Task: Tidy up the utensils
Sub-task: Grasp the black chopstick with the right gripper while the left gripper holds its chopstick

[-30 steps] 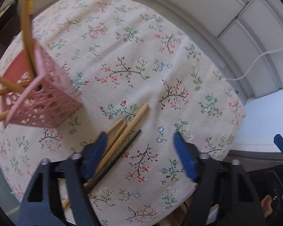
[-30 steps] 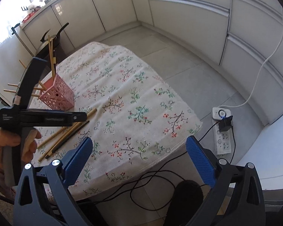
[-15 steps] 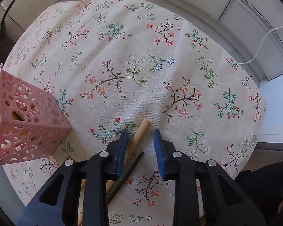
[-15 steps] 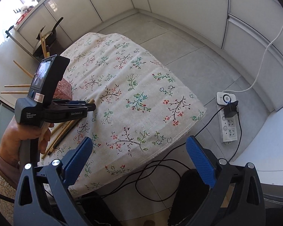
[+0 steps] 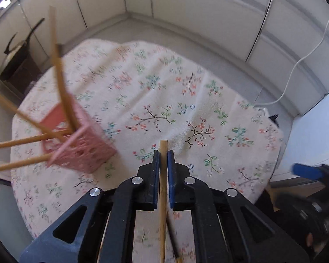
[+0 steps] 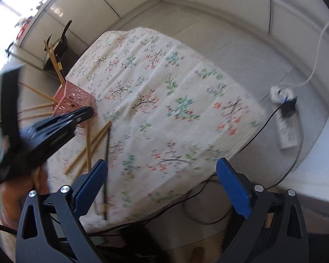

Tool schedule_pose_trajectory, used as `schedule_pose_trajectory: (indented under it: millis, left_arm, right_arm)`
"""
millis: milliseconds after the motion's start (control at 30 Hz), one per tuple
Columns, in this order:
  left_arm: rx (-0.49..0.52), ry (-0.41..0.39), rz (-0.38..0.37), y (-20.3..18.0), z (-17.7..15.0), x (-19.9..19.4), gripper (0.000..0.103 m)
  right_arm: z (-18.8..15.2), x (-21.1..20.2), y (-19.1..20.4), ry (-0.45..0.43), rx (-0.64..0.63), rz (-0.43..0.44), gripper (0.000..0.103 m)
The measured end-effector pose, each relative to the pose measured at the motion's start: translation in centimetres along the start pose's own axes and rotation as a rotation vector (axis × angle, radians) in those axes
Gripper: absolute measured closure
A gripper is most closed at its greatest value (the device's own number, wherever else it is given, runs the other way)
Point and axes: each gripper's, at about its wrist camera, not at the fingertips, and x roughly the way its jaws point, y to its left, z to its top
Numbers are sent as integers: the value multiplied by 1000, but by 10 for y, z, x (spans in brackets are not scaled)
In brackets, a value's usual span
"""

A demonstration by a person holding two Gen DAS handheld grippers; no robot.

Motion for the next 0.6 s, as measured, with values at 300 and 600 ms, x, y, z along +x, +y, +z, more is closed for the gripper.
schedule_pose_trajectory:
  millis: [300,600]
  left_arm:
    - [-123,-206,18,30,-55,-110,96]
    - [-207,-319,17,59,-77,-148,97]
  right_arm:
    - [17,61,57,160,43,69,12]
    - [17,139,120,290,-137,-78,56]
